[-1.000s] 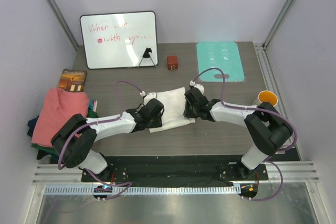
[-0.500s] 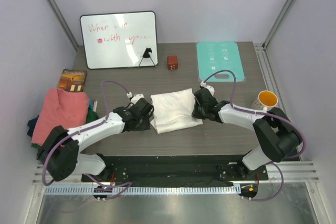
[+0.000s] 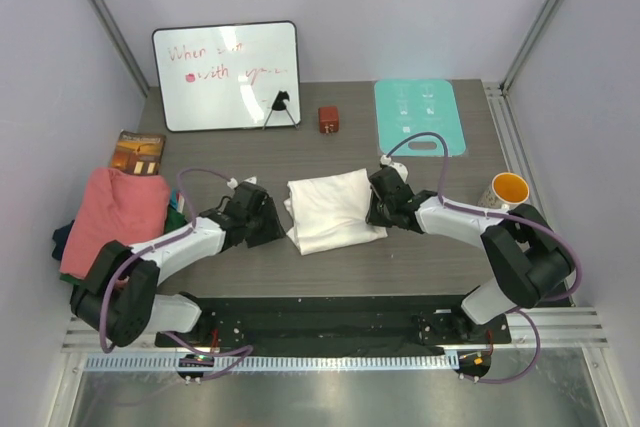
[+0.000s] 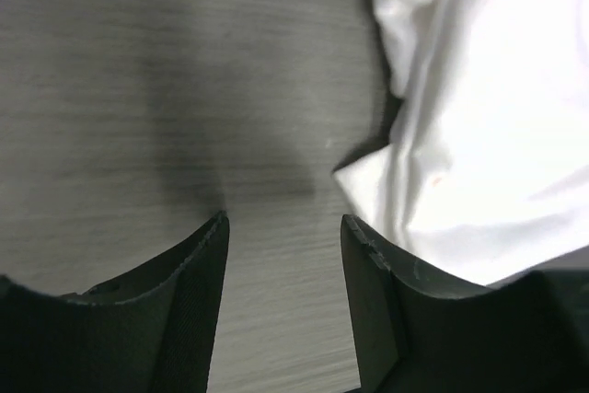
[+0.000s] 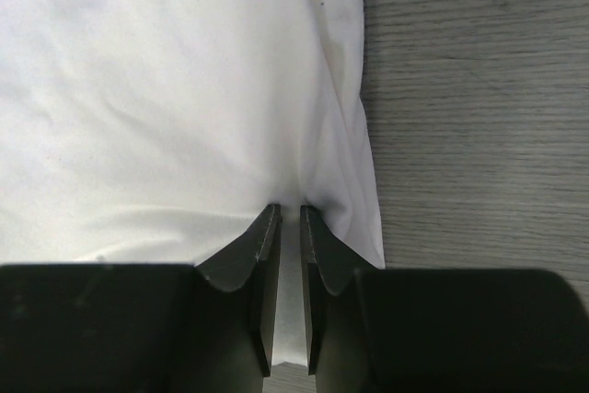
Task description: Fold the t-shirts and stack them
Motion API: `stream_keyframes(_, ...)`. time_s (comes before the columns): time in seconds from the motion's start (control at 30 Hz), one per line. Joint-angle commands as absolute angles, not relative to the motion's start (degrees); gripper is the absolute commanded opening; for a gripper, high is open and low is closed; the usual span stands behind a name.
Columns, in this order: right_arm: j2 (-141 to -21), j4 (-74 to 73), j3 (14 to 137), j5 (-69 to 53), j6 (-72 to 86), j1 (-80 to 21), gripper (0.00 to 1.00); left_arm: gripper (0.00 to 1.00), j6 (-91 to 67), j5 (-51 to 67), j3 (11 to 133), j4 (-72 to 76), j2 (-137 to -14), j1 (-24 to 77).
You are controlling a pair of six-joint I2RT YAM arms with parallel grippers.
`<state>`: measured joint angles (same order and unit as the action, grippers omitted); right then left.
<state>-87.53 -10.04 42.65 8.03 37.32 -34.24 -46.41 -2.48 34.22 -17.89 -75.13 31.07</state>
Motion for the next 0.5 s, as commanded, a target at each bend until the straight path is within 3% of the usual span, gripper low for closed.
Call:
stream_keyframes(0.0,-91.40,-20.83,39.90,10.63,34.89,-33.57,0.21,0.53,-49.39,13.52,29.80,-0.36,-78.92,27.34)
stream_keyframes(0.47,-92.81,-19.86,40.17,8.97,34.72,-33.57,0.21,0.54,-50.98,17.93,26.54,8.43,-81.82,23.55)
